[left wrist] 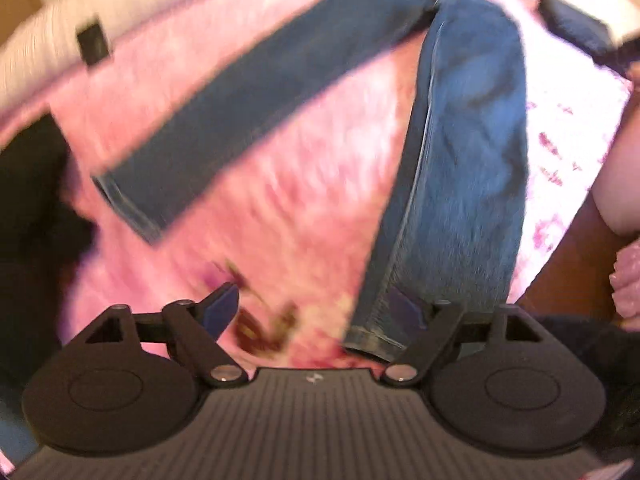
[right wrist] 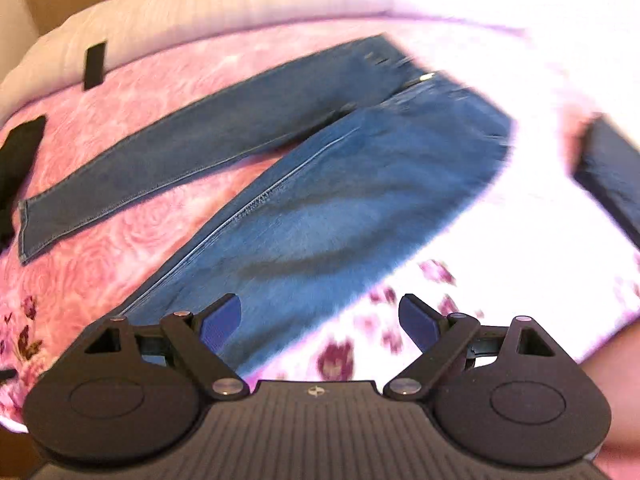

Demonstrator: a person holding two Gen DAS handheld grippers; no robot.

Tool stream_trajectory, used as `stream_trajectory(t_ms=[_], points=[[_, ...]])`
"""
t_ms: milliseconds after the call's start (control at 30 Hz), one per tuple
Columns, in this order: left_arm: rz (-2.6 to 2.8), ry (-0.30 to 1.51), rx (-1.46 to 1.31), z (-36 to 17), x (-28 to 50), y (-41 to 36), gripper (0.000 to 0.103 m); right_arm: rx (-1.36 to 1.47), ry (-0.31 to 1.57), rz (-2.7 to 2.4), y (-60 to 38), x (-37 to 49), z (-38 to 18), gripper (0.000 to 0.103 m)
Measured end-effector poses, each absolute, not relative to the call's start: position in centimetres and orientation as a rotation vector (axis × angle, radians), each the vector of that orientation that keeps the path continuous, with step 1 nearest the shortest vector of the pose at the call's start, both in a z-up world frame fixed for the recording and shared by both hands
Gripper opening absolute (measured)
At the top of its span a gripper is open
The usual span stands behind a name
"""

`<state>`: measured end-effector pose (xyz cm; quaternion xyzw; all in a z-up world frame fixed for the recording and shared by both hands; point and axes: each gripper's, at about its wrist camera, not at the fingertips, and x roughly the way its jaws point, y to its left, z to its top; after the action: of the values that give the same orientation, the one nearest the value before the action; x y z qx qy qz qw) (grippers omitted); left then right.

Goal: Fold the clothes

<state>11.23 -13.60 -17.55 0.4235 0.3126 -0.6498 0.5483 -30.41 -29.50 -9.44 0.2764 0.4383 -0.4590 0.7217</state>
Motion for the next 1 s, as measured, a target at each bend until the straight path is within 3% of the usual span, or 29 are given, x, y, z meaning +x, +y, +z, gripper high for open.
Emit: stream_trajectory(t_ms=[33, 233, 367, 467, 767, 1000], points=[[-1.561, 0.713, 0.984, -15.9, 11.9, -13.4, 0.091, 0.618, 0.967, -1.042, -27.6, -30.2, -8.4, 0.088], [-1.624, 0.623, 0.951, -10.3, 13.8, -13.1, 0.092, 0.659, 0.894, -1.140, -18.6, -28.6, -2.9, 0.088], [-1.616, 0.611, 0.940, -8.2, 14.2, -12.5, 0.097, 0.637, 0.903, -1.175, -16.2, -27.9, -0.8, 0.088], [-1.609, 0.600, 0.943, -7.2, 14.4, -12.3, 0.102, 0.620, 0.904, -1.186, -15.4, -27.6, 0.5, 0.088], [-1.691, 0.547, 0.957, -5.7, 14.3, -12.1, 0.102, 0.602, 0.899, -1.233, -11.8, -26.0, 1.8, 0.088], [-1.906, 0.357, 1.055, -4.8, 16.1, -10.5, 0.102, 0.593, 0.875, -1.344, -6.4, -22.1, 2.5, 0.088]])
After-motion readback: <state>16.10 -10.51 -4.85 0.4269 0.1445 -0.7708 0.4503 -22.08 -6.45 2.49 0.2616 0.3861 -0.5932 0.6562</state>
